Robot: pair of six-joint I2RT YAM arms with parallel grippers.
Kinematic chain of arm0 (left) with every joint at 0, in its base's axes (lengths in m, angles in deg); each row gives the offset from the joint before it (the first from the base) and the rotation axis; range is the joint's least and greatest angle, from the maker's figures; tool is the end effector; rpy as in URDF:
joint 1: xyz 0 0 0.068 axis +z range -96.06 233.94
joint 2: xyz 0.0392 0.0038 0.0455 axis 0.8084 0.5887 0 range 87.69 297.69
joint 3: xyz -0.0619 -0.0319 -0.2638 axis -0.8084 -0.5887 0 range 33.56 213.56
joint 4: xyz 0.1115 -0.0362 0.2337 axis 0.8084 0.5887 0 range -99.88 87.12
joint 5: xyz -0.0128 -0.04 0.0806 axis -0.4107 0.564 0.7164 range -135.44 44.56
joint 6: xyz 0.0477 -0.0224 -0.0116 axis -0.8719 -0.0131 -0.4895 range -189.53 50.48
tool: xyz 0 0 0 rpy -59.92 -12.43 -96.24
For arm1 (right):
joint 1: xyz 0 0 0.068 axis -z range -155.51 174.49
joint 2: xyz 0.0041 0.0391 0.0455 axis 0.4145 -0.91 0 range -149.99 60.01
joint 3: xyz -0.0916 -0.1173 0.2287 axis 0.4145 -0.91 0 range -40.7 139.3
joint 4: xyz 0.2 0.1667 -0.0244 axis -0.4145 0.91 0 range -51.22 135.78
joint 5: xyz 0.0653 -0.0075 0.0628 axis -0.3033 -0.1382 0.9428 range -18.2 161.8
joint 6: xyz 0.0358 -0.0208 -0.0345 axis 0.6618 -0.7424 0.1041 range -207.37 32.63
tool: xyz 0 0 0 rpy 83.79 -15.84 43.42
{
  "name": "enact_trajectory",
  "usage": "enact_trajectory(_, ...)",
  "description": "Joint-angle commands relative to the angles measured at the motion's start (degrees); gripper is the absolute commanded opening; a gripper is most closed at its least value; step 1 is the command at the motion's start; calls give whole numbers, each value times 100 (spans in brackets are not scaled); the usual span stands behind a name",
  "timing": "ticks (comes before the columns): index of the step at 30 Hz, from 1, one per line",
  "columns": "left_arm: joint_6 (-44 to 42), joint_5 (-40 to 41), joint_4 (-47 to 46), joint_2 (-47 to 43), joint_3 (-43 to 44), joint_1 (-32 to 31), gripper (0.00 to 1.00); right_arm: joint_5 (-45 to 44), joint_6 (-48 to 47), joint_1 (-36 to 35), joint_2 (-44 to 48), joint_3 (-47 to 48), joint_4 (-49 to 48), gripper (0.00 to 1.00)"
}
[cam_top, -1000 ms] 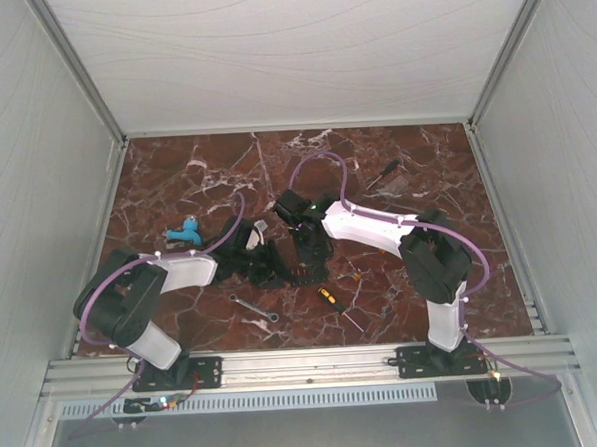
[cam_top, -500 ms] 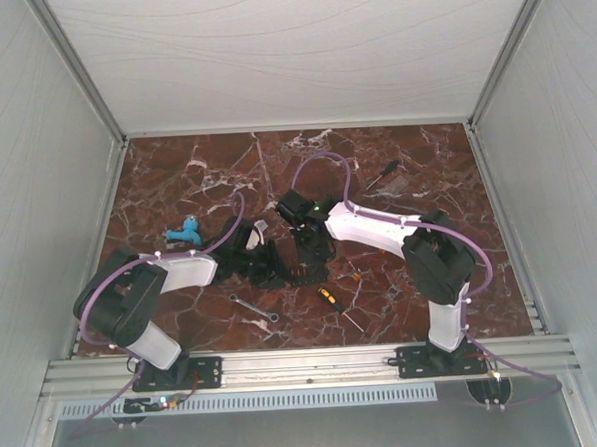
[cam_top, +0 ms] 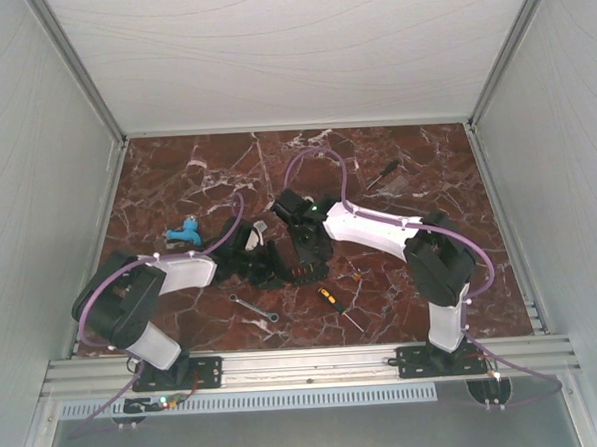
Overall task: Snap on the fuse box
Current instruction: Adjust the fuse in the fuse box base.
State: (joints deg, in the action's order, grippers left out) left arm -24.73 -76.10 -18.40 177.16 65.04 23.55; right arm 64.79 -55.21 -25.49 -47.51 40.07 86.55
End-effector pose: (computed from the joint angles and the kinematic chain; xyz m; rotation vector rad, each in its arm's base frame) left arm 0.2205 -0.1503 0.1220 -0.0666 2.6666 -1.1740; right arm 0.2441 0.2839 0.2032 -0.4189 2.8249 0.1231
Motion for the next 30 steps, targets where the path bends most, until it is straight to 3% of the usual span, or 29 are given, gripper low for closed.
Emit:
enact_trajectory(1,59,41,-4,-162,13,7,46,-200,-117,5,-20,298,75,26)
enact_trajectory(21,-13,62,113,7,243,8,48,-117,91,36,-319,299,362,10)
enact_trajectory(30,-10,16,100,101,279,7,48,82,127,41,-429,300,487,9)
